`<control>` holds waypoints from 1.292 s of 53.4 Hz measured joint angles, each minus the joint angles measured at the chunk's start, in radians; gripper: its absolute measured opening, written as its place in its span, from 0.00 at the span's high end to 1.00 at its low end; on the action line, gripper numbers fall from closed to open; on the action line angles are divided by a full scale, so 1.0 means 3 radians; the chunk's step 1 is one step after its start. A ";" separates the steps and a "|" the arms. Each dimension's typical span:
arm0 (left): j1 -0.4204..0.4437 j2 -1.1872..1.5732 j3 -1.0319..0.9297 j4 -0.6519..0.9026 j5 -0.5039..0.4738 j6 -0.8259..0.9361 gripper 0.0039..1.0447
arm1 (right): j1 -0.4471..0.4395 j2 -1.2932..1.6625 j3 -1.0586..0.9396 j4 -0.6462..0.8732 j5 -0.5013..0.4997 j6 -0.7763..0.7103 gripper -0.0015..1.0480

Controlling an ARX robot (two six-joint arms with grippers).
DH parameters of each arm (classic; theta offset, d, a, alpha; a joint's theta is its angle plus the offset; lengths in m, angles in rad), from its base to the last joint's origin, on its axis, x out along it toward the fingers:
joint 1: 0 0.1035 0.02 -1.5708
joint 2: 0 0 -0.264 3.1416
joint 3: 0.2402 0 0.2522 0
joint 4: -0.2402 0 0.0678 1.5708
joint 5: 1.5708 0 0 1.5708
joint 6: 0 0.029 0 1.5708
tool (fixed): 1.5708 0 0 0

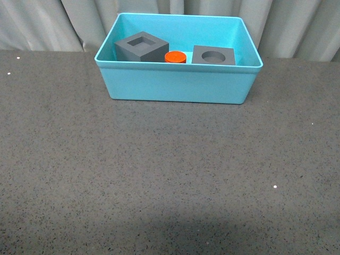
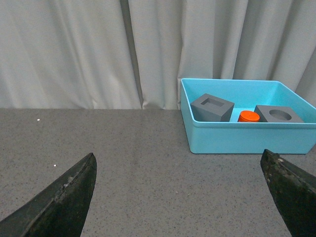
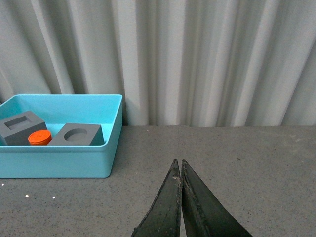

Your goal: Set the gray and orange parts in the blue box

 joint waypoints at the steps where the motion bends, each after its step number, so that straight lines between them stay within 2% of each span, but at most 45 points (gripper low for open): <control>1: 0.0000 0.0000 0.0000 0.0000 0.0000 -0.0001 0.06 | 0.0000 -0.0031 -0.0009 -0.0023 -0.0001 0.0000 0.99; 8: 0.0000 0.0000 0.0000 0.0000 0.0000 -0.0001 0.06 | 0.0001 -0.0271 -0.0074 -0.0200 -0.0001 0.0000 0.99; 12: 0.0000 0.0000 0.0000 0.0000 0.0000 0.0000 0.06 | 0.0000 -0.0348 -0.0184 -0.0135 -0.0001 0.0000 0.99; 50: 0.0000 0.0000 0.0000 0.0000 0.0000 0.0000 0.06 | 0.0000 -0.1171 -0.0183 -0.0941 -0.0003 0.0000 0.99; 55: 0.0000 0.0000 0.0000 0.0000 -0.0001 -0.0001 0.06 | 0.0000 -0.1609 -0.0181 -0.1490 -0.0011 -0.0001 0.99; 67: 0.0000 0.0000 0.0000 0.0000 0.0000 0.0000 0.06 | 0.0000 -0.1734 -0.0181 -0.1528 -0.0011 -0.0001 0.99; 69: 0.0000 0.0000 0.0000 0.0000 0.0000 -0.0001 0.06 | 0.0000 -0.1734 -0.0181 -0.1528 -0.0013 -0.0003 0.95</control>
